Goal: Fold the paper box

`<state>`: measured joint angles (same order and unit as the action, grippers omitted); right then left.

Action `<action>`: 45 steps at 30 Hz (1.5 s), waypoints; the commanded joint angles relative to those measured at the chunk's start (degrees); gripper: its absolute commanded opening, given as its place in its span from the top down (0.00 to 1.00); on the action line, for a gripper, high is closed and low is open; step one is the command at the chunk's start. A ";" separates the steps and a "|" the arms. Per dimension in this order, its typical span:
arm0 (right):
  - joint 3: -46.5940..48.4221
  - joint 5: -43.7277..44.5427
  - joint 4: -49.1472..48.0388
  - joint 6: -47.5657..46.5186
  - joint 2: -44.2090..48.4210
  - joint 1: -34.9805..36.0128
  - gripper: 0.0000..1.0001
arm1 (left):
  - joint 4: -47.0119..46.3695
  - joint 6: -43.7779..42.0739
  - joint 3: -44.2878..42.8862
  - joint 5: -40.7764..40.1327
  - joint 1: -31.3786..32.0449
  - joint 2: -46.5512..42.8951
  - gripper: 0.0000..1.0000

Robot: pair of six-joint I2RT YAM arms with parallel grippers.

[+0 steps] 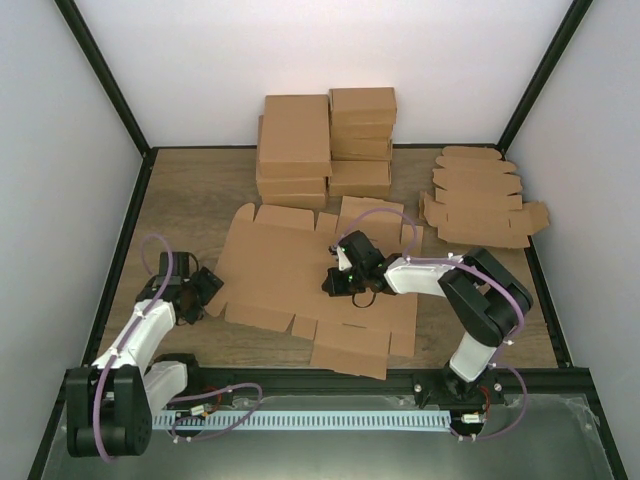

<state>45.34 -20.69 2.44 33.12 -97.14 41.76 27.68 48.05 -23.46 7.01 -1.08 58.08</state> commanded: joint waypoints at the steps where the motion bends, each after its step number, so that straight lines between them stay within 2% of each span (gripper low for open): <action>1: 1.33 1.32 1.02 0.10 -0.60 0.25 0.99 | 3.50 1.67 -1.19 -2.62 0.13 -0.30 0.12; 6: 1.48 1.63 1.17 0.14 -0.51 0.25 0.99 | -0.50 3.56 1.03 5.90 0.16 0.89 0.12; 9: 1.68 1.64 1.31 0.19 -0.50 0.25 0.99 | -1.45 3.98 1.23 8.09 0.19 0.94 0.13; 15: 1.92 1.71 1.77 0.01 -0.25 0.25 0.99 | -3.21 3.40 0.67 9.65 0.16 -3.58 0.39; 22: 1.90 1.84 1.87 -0.14 -0.23 0.25 0.99 | -2.81 2.17 -0.08 10.22 0.17 -7.60 0.62; 31: 2.11 1.41 1.96 -0.60 0.00 0.25 0.99 | -2.99 -0.48 -0.91 10.01 0.21 -6.19 0.77; 37: 2.24 1.49 2.13 -1.04 0.20 0.24 0.99 | -1.24 -1.92 -2.33 8.23 0.20 -4.83 0.96; 45: 2.68 1.70 2.45 -1.33 0.67 0.25 0.99 | 1.90 -3.43 -4.90 5.01 0.17 -6.80 0.96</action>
<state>45.36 -19.51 4.38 32.75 -97.14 41.76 29.15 46.35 -25.67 14.06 -1.08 53.04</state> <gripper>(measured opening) 0.011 0.042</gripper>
